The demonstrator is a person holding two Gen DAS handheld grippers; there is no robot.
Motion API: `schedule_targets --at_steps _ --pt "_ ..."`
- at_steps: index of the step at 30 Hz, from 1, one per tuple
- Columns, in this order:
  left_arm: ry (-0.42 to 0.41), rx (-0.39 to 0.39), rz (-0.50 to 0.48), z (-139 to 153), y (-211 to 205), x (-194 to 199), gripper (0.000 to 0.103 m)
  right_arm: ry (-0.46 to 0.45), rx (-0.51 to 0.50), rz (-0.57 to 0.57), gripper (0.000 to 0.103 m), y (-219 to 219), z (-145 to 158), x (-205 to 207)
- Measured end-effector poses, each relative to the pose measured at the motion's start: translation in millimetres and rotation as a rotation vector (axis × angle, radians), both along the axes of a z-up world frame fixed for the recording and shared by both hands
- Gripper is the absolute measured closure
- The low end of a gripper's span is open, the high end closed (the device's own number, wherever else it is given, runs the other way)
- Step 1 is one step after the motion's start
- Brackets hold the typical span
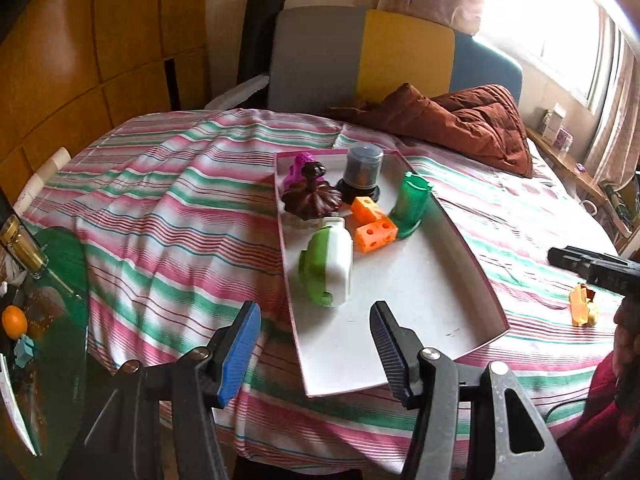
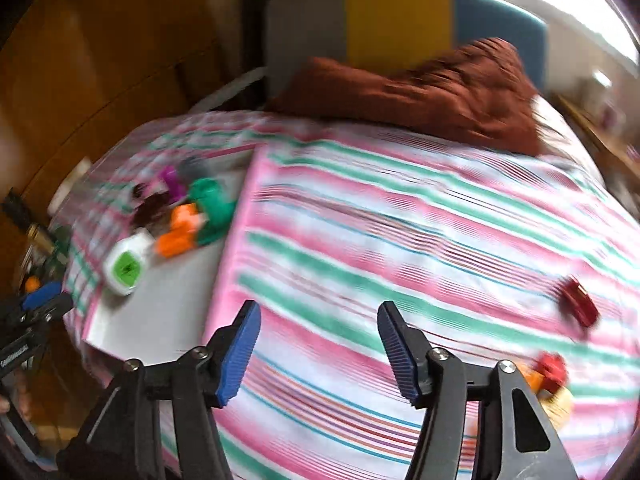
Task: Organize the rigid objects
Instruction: 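Move the left gripper to the yellow slide piece while the right gripper returns to the toys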
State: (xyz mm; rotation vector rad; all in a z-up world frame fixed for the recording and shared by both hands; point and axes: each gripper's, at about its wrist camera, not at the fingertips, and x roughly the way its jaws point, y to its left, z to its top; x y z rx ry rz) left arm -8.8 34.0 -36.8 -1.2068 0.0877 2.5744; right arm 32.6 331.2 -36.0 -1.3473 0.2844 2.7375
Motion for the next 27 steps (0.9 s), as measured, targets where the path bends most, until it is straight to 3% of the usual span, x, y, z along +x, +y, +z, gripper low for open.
schedule_targets --at_steps 6,10,12,13,17,21,27 --pt "0.015 0.002 -0.038 5.2 12.5 2.9 0.045 0.064 -0.020 -0.292 0.037 91.3 9.9 43.7" --pt "0.016 -0.005 -0.072 8.1 26.4 2.9 0.045 0.091 -0.058 -0.486 0.037 141.3 -0.6 74.7" --pt "0.018 -0.012 -0.099 9.6 37.5 4.4 0.045 0.092 -0.163 -0.609 0.035 165.7 -7.3 89.0" --pt "0.021 -0.021 -0.112 10.3 43.5 5.6 0.045 0.144 -0.229 -0.656 0.035 176.8 -6.8 98.2" --pt "0.033 -0.069 -0.165 10.9 71.4 9.0 0.045 0.170 -0.300 -0.743 0.033 194.0 -10.1 109.2" --pt "0.045 -0.097 -0.221 11.5 101.8 11.8 0.045 0.179 -0.366 -0.754 0.033 202.3 -14.9 110.3" --pt "0.049 -0.115 -0.295 9.9 137.6 17.1 0.045 0.178 -0.375 -0.738 0.031 194.3 -19.1 110.5"
